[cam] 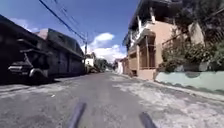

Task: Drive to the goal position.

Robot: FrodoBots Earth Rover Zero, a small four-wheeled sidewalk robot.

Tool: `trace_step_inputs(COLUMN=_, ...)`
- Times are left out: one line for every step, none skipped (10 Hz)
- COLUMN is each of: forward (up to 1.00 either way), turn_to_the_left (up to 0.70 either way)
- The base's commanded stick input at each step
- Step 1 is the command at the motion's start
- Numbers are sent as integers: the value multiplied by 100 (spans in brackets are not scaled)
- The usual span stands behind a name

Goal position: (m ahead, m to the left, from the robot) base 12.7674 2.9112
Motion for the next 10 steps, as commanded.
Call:
trace_step_inputs(forward=100, turn_to_the_left=25)
trace_step_inputs(forward=100, turn_to_the_left=23)
trace_step_inputs(forward=100, turn_to_the_left=23)
trace_step_inputs(forward=100, turn_to_the_left=21)
trace_step_inputs(forward=100, turn_to_the_left=-1)
trace_step_inputs(forward=100, turn_to_the_left=-40)
trace_step_inputs(forward=100, turn_to_the_left=-40)
trace_step_inputs(forward=100, turn_to_the_left=-37)
trace_step_inputs(forward=100, turn_to_the_left=-39)
trace_step_inputs(forward=100, turn_to_the_left=-40)
